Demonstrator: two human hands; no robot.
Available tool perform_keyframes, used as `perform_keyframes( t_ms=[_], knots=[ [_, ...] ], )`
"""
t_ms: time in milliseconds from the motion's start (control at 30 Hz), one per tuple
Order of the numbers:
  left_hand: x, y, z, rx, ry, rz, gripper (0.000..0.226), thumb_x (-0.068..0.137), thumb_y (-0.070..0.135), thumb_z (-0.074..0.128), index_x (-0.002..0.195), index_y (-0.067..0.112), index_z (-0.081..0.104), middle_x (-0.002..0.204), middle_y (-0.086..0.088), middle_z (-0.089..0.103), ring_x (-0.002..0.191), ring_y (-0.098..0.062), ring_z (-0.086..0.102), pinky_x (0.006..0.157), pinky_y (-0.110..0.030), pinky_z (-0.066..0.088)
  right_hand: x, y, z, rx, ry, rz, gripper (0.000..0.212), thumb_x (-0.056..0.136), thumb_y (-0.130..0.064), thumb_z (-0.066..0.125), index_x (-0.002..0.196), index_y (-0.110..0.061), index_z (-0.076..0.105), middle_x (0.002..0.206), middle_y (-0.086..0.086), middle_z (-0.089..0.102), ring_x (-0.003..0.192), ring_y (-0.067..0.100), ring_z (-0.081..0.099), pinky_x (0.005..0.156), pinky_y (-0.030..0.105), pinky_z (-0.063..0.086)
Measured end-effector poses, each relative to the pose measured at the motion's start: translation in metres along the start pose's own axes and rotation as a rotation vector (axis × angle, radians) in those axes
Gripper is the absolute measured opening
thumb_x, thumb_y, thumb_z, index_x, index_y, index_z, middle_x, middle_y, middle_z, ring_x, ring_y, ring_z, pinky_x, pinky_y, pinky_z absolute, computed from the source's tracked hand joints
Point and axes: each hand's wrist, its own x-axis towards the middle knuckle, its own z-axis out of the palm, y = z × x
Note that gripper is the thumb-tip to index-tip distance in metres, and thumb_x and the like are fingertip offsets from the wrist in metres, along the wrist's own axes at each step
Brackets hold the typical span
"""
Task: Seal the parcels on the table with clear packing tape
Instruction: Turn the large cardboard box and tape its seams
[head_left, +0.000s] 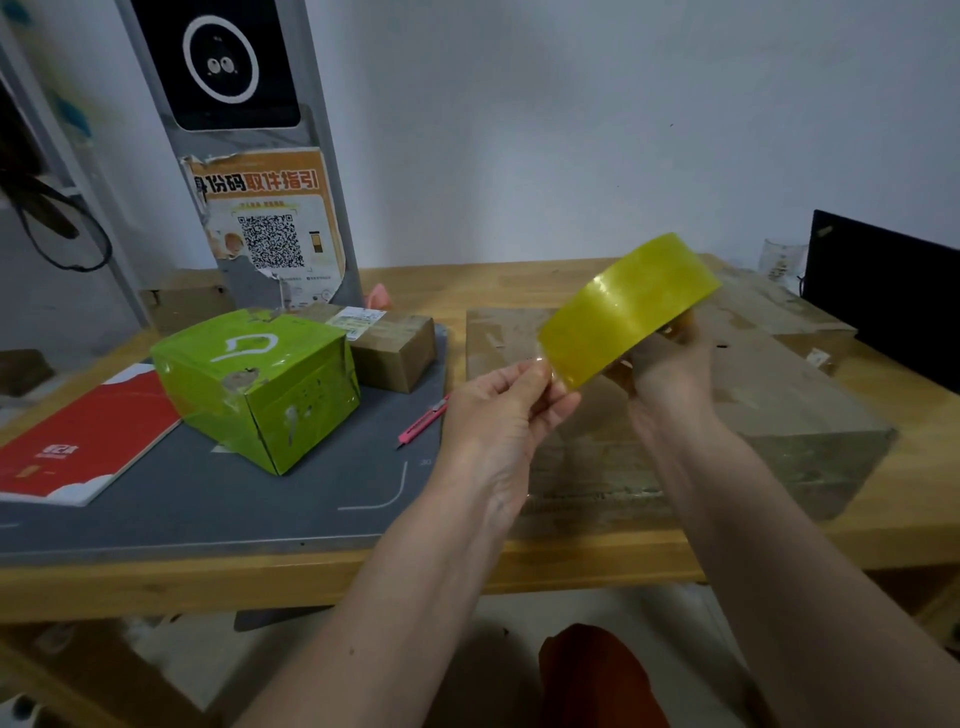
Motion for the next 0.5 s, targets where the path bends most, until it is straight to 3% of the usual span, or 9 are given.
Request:
perform_keyframes(
  t_ms=[133,267,400,500],
  knots=[
    [0.000,0.001,-0.005,0.017,-0.012,-0.001,0.020,0.097,0.001,0.056,0.080,-0.001,0.064,0.068,-0.007,0.059,0.065,-0.012,0.060,0.068,-0.023,0.060,0.005,0.002,-0.003,-0.014,0.068,0.008,0.026,0.085,0.014,0.051,0.091,-0.010,0.057,0.075,0.008,0.060,0.069,0.024,0.060,0.061,0.037,0.054],
    [0.002,0.010,-0.010,-0.010,-0.054,-0.060,0.011,0.096,-0.001,0.055,0.088,-0.004,0.062,0.072,-0.010,0.059,0.066,-0.014,0.060,0.068,-0.027,0.061,0.009,-0.002,-0.004,-0.069,0.105,-0.068,0.028,0.084,0.011,0.060,0.093,-0.016,0.060,0.081,0.003,0.065,0.078,0.020,0.067,0.067,0.036,0.057],
    [0.009,0.015,-0.008,-0.037,-0.029,-0.079,0.001,0.094,0.001,0.060,0.094,0.000,0.060,0.074,-0.008,0.056,0.067,-0.014,0.055,0.062,-0.024,0.059,0.007,-0.008,-0.001,-0.066,0.115,-0.125,0.021,0.088,0.009,0.058,0.090,-0.013,0.059,0.075,-0.005,0.062,0.063,-0.002,0.061,0.055,0.016,0.049],
    [0.018,0.019,-0.006,0.016,-0.007,-0.038,0.004,0.095,0.000,0.059,0.093,0.002,0.056,0.075,-0.008,0.053,0.065,-0.012,0.052,0.057,-0.020,0.056,0.005,-0.013,0.003,-0.042,0.078,-0.120,0.035,0.087,0.011,0.049,0.070,-0.019,0.055,0.068,-0.005,0.055,0.063,0.006,0.055,0.063,0.024,0.045]
  ],
)
